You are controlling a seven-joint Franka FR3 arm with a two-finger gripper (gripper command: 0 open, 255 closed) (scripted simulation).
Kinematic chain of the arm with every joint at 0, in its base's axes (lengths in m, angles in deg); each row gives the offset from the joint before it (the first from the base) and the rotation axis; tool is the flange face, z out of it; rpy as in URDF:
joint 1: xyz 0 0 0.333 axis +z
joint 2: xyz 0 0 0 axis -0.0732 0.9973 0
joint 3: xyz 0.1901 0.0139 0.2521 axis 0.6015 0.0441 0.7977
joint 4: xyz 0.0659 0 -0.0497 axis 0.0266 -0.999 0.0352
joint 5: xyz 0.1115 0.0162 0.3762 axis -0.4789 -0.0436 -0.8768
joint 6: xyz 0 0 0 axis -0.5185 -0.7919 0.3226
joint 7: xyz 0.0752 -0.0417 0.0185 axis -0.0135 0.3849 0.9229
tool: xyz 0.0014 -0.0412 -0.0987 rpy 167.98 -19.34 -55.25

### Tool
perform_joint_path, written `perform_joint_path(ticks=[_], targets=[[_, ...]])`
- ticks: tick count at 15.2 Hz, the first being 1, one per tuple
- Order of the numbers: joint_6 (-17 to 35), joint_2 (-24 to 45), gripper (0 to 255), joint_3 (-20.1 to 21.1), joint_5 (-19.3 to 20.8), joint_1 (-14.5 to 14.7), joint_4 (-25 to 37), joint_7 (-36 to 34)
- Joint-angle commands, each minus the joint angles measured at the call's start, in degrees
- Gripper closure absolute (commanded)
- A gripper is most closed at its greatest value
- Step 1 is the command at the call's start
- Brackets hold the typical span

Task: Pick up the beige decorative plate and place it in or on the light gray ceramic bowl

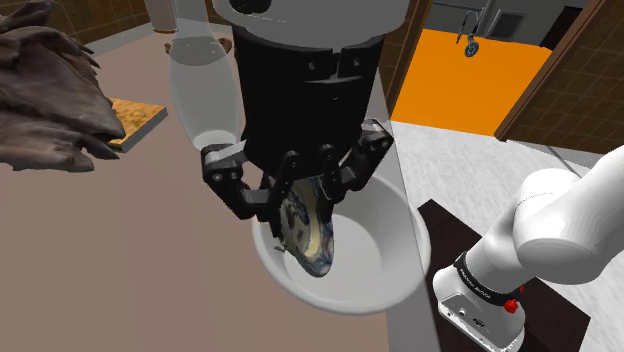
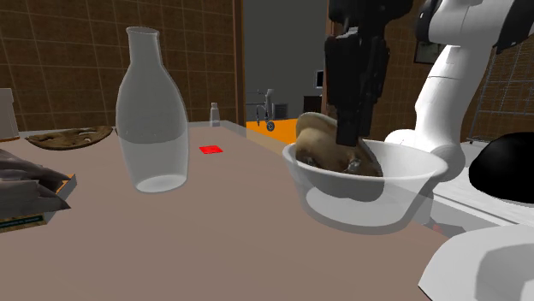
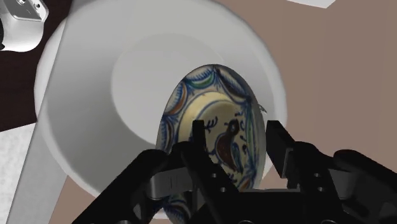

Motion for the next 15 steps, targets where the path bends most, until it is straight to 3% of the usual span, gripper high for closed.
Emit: perform_joint_path(ticks=[1, 5, 9, 15], targets=[[-0.2, 0.1, 0, -0.2, 0.3, -0.2, -0.1, 0.1], [-0.1, 0.1, 0, -0.1, 0.3, -0.2, -0.2, -0.1], [-7.5, 3.9, 0, 1.3, 2.6, -0.8, 10.2, -2.2], [-7.5, 3.9, 0, 1.3, 2.6, -0.8, 10.2, -2.2]])
